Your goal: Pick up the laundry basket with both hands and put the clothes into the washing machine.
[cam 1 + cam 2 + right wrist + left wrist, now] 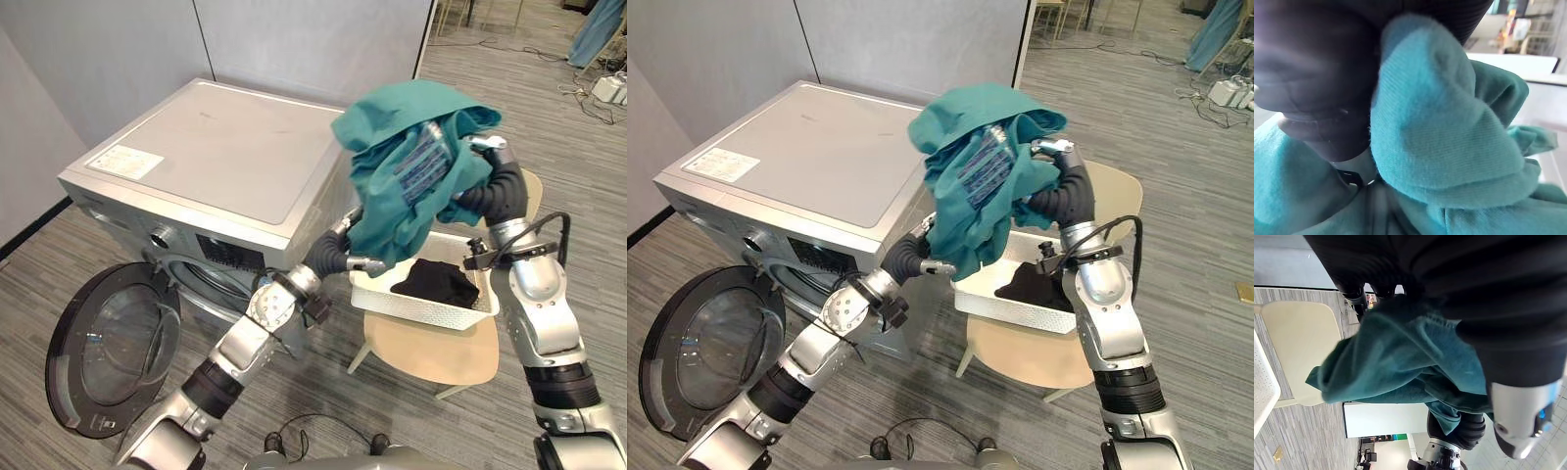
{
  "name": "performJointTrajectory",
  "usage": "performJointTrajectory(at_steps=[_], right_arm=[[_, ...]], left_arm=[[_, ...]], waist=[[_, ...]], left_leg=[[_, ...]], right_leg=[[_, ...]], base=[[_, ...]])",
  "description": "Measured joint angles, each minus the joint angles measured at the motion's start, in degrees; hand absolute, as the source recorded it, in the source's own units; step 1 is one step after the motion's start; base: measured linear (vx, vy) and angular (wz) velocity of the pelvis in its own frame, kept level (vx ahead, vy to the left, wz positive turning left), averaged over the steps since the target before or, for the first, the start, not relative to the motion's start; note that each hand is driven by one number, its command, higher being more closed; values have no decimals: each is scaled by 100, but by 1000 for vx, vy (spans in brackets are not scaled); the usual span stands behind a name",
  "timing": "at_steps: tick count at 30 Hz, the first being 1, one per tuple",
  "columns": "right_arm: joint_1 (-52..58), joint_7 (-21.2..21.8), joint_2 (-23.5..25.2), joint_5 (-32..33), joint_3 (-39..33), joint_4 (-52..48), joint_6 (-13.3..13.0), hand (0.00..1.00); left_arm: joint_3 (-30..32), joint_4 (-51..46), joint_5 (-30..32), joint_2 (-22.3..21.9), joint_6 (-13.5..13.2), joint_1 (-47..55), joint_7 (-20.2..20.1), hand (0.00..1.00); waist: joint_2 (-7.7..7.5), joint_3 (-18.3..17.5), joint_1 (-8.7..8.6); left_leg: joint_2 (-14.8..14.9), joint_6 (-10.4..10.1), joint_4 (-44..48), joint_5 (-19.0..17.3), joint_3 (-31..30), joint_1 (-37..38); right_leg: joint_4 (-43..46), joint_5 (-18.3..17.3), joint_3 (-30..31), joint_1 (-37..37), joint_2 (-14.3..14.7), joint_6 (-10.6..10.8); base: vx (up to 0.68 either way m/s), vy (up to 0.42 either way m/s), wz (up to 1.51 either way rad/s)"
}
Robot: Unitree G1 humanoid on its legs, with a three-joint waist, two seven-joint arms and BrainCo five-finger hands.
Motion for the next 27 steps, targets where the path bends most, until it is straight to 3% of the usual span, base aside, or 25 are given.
performJointTrajectory(at_steps=[7, 16, 20, 23, 27], right_arm=[[-321, 115, -127, 247, 519, -230, -4, 100], [-458, 108, -158, 251, 781, -230, -28, 100], [-455, 86, 43, 239, 781, -210, -49, 100], [-455, 79, 64, 199, 736, -178, -49, 100], [-465, -20, 46, 77, 46, 189, -47, 100]], left_arm=[[-178, 203, -543, -37, 41, -597, 232, 0], [-63, 239, -660, -398, -106, -677, 590, 0], [183, 198, -645, -572, -207, -673, 587, 0], [304, 152, -639, -558, -208, -594, 533, 0], [335, 30, -600, -253, -219, -90, 51, 0]], waist=[[10, -5, -35], [49, -29, -44], [195, -120, -57], [219, -133, -57], [230, -139, -56]], left_leg=[[-133, 76, -380, 248, 9, -120], [-249, 145, -564, 348, 71, -27], [-324, 174, -877, 494, 108, 94], [-334, 175, -908, 509, 118, 116], [-342, 175, -913, 510, 127, 128]], right_leg=[[-163, 170, 65, -244, -35, 50], [-217, 221, 139, -257, -108, 77], [-297, 269, 174, -252, -127, 118], [-301, 269, 190, -253, -129, 119], [-314, 269, 209, -247, -130, 119]], base=[[-11, 14, -2], [6, 9, -3], [0, 7, -1], [2, 4, -1], [2, 1, -1]])
